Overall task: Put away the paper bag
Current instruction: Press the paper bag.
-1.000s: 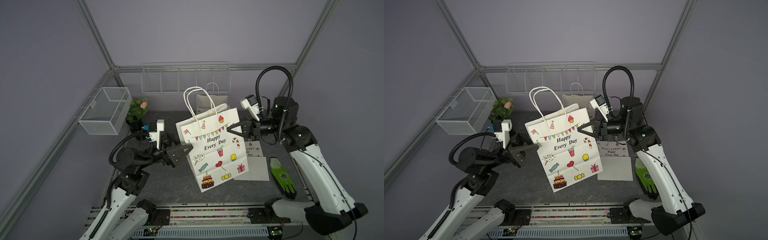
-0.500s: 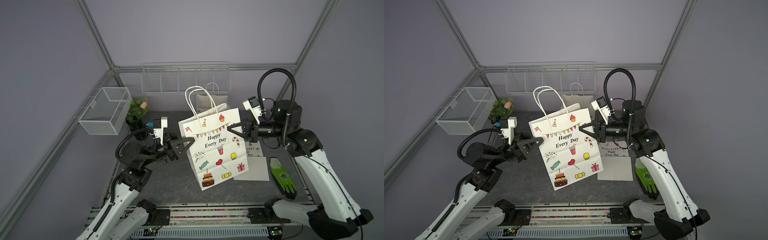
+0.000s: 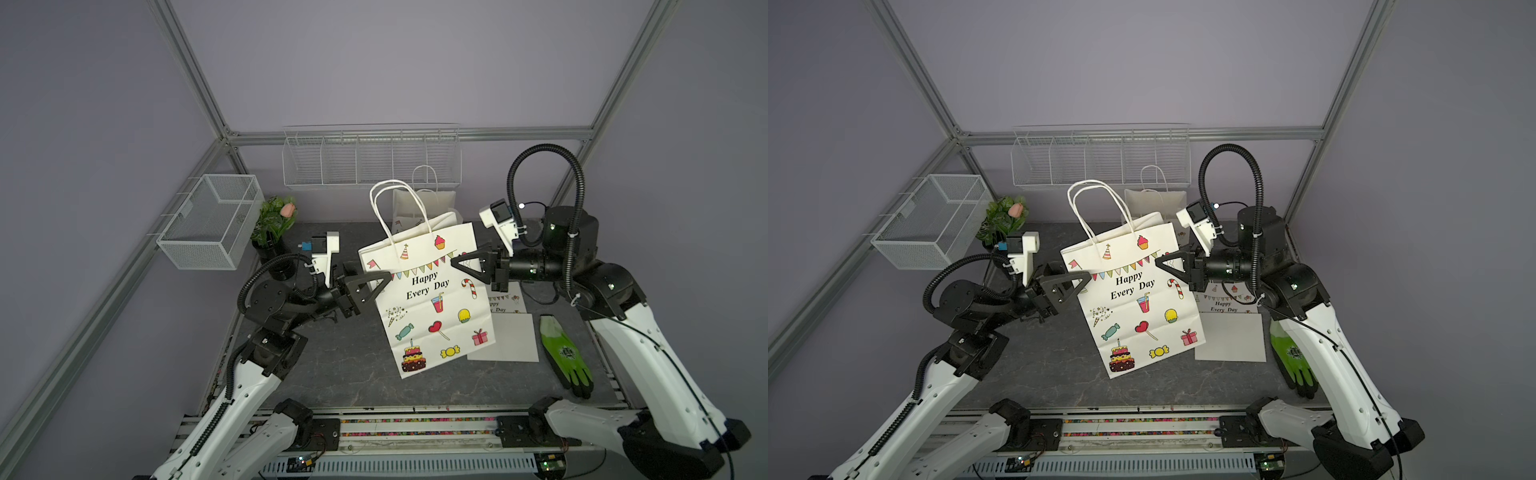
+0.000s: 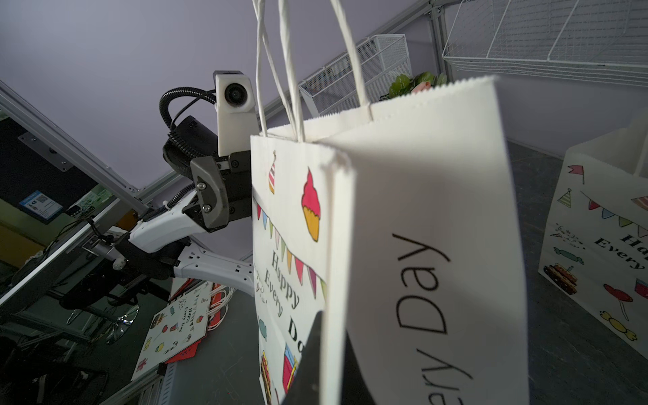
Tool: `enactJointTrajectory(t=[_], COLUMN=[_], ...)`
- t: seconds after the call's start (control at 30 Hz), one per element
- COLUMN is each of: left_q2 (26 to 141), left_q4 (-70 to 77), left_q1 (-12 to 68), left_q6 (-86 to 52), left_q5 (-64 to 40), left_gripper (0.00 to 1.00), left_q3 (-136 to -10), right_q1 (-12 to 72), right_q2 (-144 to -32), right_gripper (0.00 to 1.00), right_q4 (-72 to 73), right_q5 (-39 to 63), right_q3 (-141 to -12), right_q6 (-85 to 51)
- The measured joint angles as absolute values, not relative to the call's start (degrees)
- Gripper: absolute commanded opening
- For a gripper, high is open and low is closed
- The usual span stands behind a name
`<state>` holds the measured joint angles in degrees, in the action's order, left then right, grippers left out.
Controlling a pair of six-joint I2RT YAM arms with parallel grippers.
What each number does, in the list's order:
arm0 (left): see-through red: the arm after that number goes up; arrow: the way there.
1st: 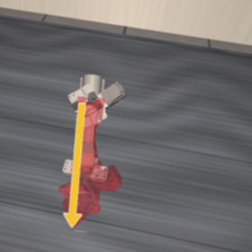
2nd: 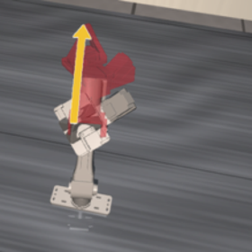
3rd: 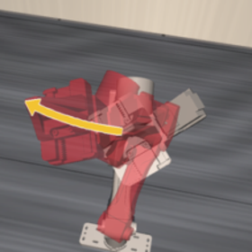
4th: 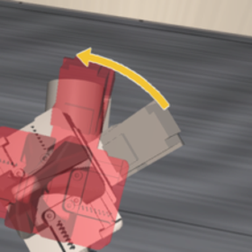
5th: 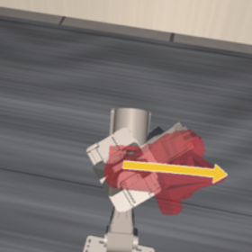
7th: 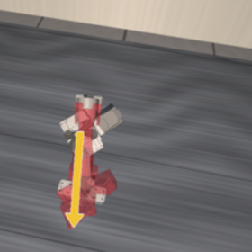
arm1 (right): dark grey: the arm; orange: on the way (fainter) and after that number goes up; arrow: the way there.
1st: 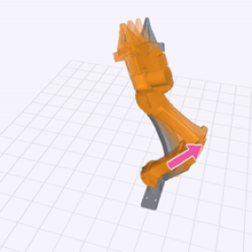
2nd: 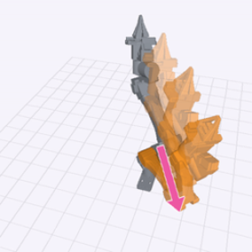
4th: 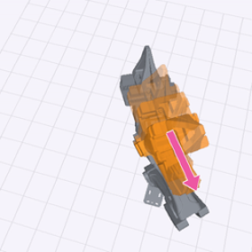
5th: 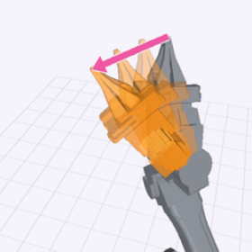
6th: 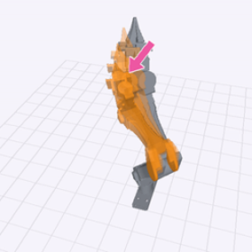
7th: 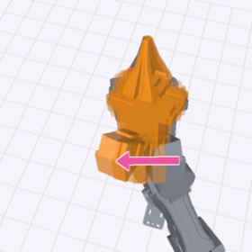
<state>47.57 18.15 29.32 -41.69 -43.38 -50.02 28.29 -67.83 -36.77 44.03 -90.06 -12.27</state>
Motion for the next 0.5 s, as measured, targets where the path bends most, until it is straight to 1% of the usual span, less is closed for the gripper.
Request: enactJointTrajectory(t=[0.27,0.37,0.43,0.5], left_q2=[48.36,48.73,48.82,48.82], left_q4=[18.24,18.28,18.33,18.41], left_q1=[29.32,29.32,29.32,29.32], left_q6=[-42.02,-42.24,-42.46,-42.48], left_q5=[-43.38,-43.38,-43.38,-43.38], left_gripper=[0.61,0.55,0.53,0.48], left_q3=[-50.04,-50.02,-50.04,-50.04], right_q1=[29.54,30.35,30.83,31.18], right_q2=[-67.83,-67.83,-67.83,-67.83], right_gripper=[0.06,0.07,0.07,0.07], right_q4=[-39.0,-40.03,-40.62,-41.04], right_q5=[39.86,37.39,36.01,35.07], right_q3=[-90.11,-90.13,-90.15,-90.15], right_q6=[-10.59,-9.52,-9.06,-8.75])
